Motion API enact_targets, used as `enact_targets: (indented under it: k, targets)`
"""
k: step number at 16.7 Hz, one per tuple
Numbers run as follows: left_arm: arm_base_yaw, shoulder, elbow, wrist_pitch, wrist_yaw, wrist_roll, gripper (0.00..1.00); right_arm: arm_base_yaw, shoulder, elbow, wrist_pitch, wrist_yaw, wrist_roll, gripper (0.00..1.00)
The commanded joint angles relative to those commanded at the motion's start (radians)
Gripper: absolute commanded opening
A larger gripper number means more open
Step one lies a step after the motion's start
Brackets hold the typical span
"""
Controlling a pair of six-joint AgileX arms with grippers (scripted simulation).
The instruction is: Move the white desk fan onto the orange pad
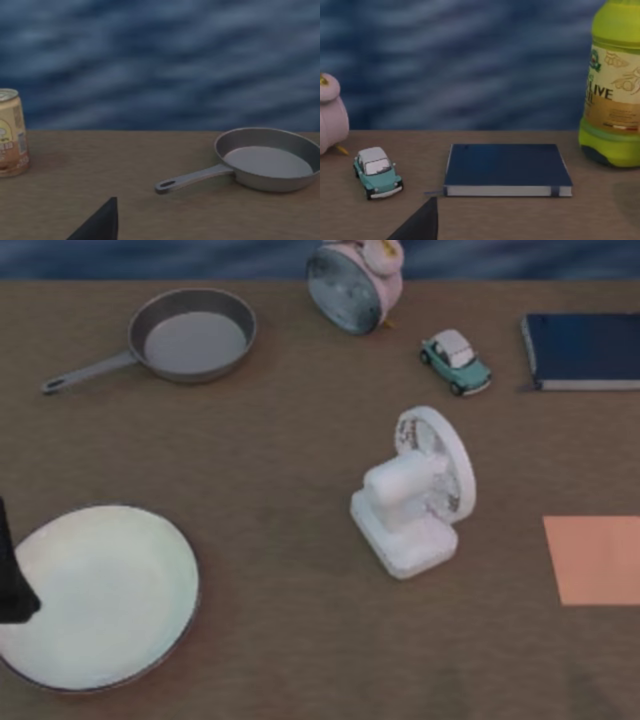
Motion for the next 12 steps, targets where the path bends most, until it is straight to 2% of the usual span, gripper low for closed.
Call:
enact_targets:
  k: [5,8,12]
  targets:
    - [0.0,0.0,0.0,0.0,0.0,0.0,1.0,0.005,0.057,0.039,-0.053,0.009,-0.001,1.0]
    - [0.0,0.0,0.0,0.0,0.0,0.0,1.0,0.017,0.197,0.151,-0.185,0.028,-0.002,1.0]
    - [0.0,0.0,0.0,0.0,0.0,0.0,1.0,0.046,0.467,0.421,-0.427,0.053,0.006,1.0]
